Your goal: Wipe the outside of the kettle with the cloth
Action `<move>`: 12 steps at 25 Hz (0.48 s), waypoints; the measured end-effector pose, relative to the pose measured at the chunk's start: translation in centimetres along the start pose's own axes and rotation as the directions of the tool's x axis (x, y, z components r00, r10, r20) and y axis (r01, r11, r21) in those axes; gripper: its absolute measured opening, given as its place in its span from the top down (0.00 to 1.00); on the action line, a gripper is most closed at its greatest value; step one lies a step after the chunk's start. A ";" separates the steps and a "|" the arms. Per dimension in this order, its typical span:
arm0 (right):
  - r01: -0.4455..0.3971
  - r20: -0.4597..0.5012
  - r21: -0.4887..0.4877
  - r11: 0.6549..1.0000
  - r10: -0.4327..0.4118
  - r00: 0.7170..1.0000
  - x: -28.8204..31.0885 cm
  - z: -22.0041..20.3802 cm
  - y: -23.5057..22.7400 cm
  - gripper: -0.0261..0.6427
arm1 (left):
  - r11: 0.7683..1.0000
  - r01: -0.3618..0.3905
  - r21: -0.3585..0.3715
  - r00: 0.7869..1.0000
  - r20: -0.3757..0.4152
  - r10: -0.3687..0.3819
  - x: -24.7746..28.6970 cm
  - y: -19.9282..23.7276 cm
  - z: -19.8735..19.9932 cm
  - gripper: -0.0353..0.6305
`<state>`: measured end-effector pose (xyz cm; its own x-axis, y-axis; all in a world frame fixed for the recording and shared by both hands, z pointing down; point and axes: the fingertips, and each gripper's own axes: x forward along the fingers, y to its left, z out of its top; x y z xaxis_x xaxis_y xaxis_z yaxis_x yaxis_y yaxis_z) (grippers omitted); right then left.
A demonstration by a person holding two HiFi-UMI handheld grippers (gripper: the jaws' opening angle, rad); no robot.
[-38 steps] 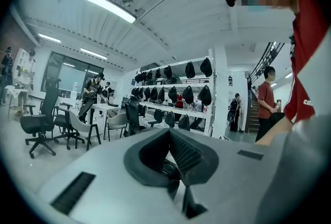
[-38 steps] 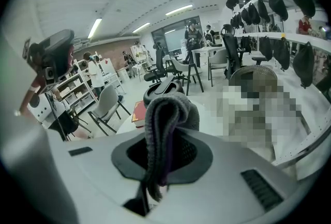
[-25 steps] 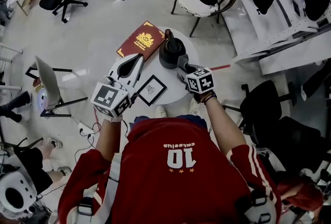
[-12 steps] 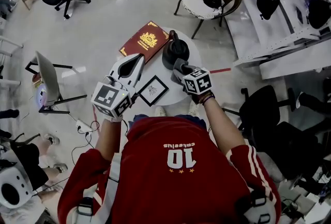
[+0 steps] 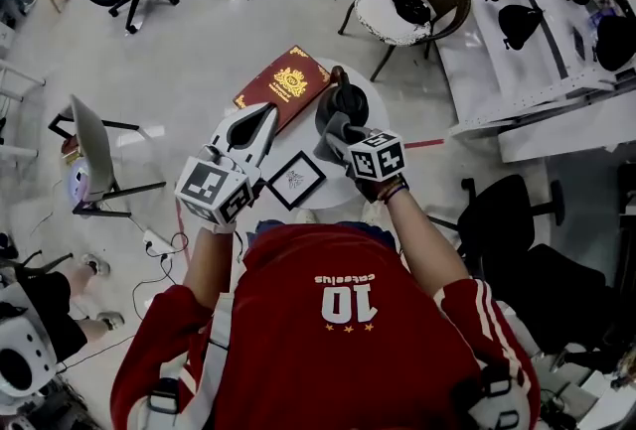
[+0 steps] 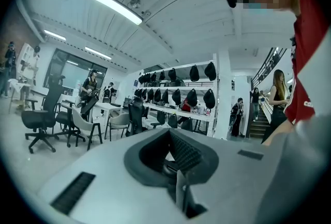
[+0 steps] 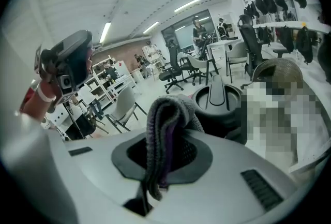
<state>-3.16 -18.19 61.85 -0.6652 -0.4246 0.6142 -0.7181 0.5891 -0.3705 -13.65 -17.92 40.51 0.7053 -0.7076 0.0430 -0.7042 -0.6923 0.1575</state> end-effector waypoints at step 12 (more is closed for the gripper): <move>-0.068 0.062 0.097 0.993 0.063 0.996 1.5 4.3 0.2 0.88 | 1.000 -0.027 0.006 1.000 0.014 0.027 -0.1 1.9 0.6 0.94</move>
<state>-5.18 -21.64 59.64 -0.7203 -0.4290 0.5451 -0.6874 0.5473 -0.4775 -15.06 -19.26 40.21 0.6845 -0.7283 0.0330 -0.7238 -0.6735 0.1499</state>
